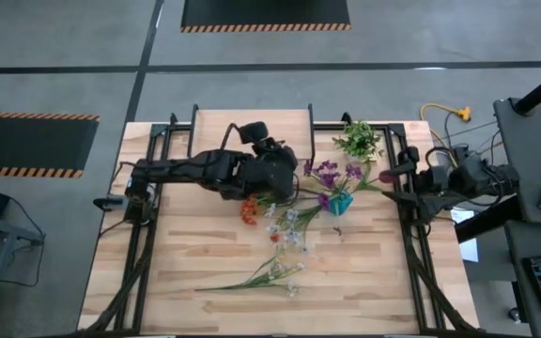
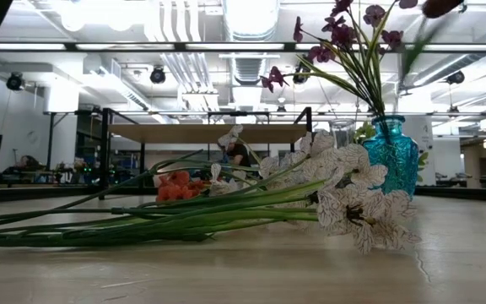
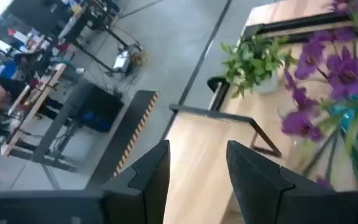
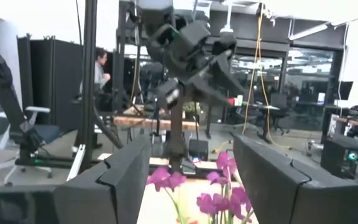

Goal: Pick and place flowers into a vace then onto a shelf
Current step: Put the bottom white flowers into the transparent flower vase

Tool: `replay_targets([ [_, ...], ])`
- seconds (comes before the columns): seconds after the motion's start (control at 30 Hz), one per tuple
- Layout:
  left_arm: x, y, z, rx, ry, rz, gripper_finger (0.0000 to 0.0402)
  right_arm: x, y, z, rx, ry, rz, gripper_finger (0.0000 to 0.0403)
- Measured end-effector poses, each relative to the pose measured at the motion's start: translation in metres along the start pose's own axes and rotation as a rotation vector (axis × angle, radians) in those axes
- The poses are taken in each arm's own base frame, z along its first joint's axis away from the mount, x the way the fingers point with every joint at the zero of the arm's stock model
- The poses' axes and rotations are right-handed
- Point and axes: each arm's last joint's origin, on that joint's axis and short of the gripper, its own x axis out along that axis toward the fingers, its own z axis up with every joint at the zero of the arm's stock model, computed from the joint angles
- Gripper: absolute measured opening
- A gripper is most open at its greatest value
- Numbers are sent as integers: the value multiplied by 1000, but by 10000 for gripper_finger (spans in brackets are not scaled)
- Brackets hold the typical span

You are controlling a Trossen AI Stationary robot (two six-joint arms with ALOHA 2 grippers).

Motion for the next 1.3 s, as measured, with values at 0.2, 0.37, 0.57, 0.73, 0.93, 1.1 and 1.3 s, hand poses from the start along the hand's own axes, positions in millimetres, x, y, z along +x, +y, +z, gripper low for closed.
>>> replay_targets([
  [0.2, -32, 41, -31, -130, 123, 143, 143, 1, 1, -5, -4, 0, 0, 224],
  [0.37, -56, 52, -50, -124, 70, 195, 143, 2, 1, -5, -4, 3, -3, 224],
  [0.57, -76, 70, -123, -311, -4, 251, 143, 1, 0, -2, 2, -11, -6, 224],
  [0.73, -81, 54, -167, -348, -142, 102, 143, 0, 0, 2, 1, -19, -10, 224],
  [0.93, -58, 39, -205, -351, -389, -148, 143, 0, -1, 2, 5, -18, -18, 224],
  [1.1, -34, 42, -237, -388, -624, -377, 143, 0, -1, 2, 14, -18, -18, 224],
  [1.3, 4, 27, -274, -397, -513, -400, 143, 3, 0, 0, 20, -2, -16, 224],
])
